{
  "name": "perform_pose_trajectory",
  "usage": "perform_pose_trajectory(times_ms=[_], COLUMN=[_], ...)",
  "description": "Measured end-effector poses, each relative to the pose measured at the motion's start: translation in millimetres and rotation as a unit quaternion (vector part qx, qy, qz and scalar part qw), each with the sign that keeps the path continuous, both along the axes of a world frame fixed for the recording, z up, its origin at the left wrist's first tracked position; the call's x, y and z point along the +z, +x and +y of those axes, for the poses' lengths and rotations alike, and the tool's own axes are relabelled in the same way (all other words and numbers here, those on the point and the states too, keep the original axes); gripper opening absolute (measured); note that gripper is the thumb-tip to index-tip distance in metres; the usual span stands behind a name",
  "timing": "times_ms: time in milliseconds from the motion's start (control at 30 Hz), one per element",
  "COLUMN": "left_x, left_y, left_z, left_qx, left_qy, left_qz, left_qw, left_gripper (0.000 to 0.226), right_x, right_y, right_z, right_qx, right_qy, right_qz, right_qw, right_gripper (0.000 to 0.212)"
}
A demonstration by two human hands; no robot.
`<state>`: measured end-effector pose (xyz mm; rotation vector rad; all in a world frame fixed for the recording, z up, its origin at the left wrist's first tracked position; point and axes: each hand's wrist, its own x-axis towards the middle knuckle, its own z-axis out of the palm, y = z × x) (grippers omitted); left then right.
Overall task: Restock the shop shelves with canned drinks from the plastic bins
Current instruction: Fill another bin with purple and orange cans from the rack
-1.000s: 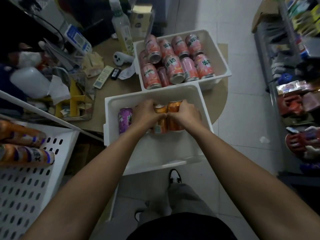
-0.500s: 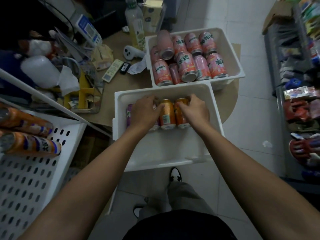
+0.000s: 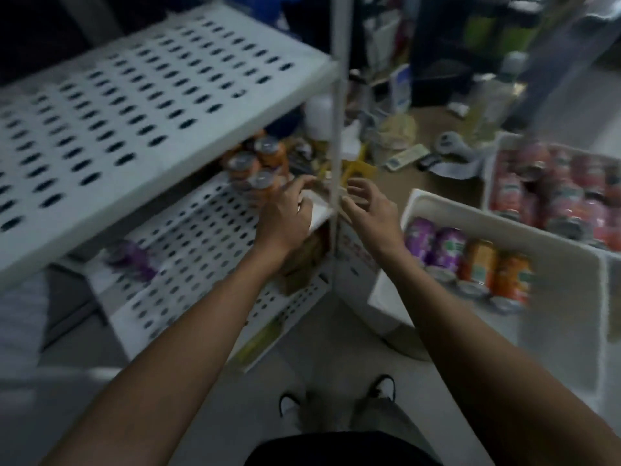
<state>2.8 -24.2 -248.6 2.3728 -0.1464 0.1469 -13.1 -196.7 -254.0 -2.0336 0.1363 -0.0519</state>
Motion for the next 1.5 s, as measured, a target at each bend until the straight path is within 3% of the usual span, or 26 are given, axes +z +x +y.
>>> perform_pose_trajectory(times_ms=[133, 233, 333, 400, 567, 700, 833, 967, 1067, 1200, 1333, 1500], left_x=[0.4, -2.6, -8.7, -10.3, -26.4, -36.5, -49.7, -74.1, -84.9, -82.2, -70.7, -46.4], left_y=[-24.5, -49.0, -72.1, -85.4, -99.7, -97.3, -87.3, -73.1, -64.0, -55.6, -53.5, -26.1], left_z=[92.0, 150.0, 196.7, 217.0, 250.5, 257.1, 259.0, 266.9, 269.5, 262.3, 232.9, 159.1], left_qx=[0.098, 0.156, 0.212, 0.24, 0.289, 0.339, 0.361, 0.347, 0.36, 0.371, 0.309, 0.126], left_qy=[0.041, 0.005, -0.041, -0.023, -0.011, 0.016, 0.06, 0.07, 0.023, -0.001, -0.02, -0.07], left_qz=[-0.006, 0.005, 0.023, 0.037, 0.039, 0.011, 0.01, 0.049, 0.025, -0.002, 0.008, -0.027], left_qw=[0.994, 0.988, 0.976, 0.97, 0.957, 0.941, 0.931, 0.934, 0.932, 0.929, 0.951, 0.989], left_gripper=[0.036, 0.039, 0.041, 0.04, 0.045, 0.025, 0.049, 0.064, 0.07, 0.059, 0.056, 0.051], right_x=[-0.9, -5.8, -12.5, -15.1, -23.5, -38.1, -51.6, -70.0, -81.3, -91.0, -80.3, -49.2], right_y=[4.0, 2.3, -0.4, -4.2, -10.6, -10.1, -7.7, -3.5, -1.8, -1.0, 5.0, 13.9], right_z=[88.4, 146.1, 195.1, 221.3, 264.9, 276.8, 278.9, 274.8, 269.4, 258.6, 241.4, 193.4], right_qx=[0.099, 0.17, 0.218, 0.243, 0.276, 0.269, 0.261, 0.254, 0.234, 0.216, 0.2, 0.149], right_qy=[0.023, 0.01, 0.031, 0.033, 0.019, 0.037, 0.05, 0.052, 0.059, 0.069, 0.062, 0.083], right_qz=[-0.008, -0.009, 0.015, 0.024, 0.02, 0.044, 0.045, 0.053, 0.056, 0.062, 0.062, 0.033], right_qw=[0.995, 0.985, 0.975, 0.969, 0.961, 0.961, 0.963, 0.964, 0.969, 0.972, 0.976, 0.985], right_gripper=[0.05, 0.041, 0.051, 0.055, 0.055, 0.059, 0.058, 0.06, 0.057, 0.055, 0.057, 0.048])
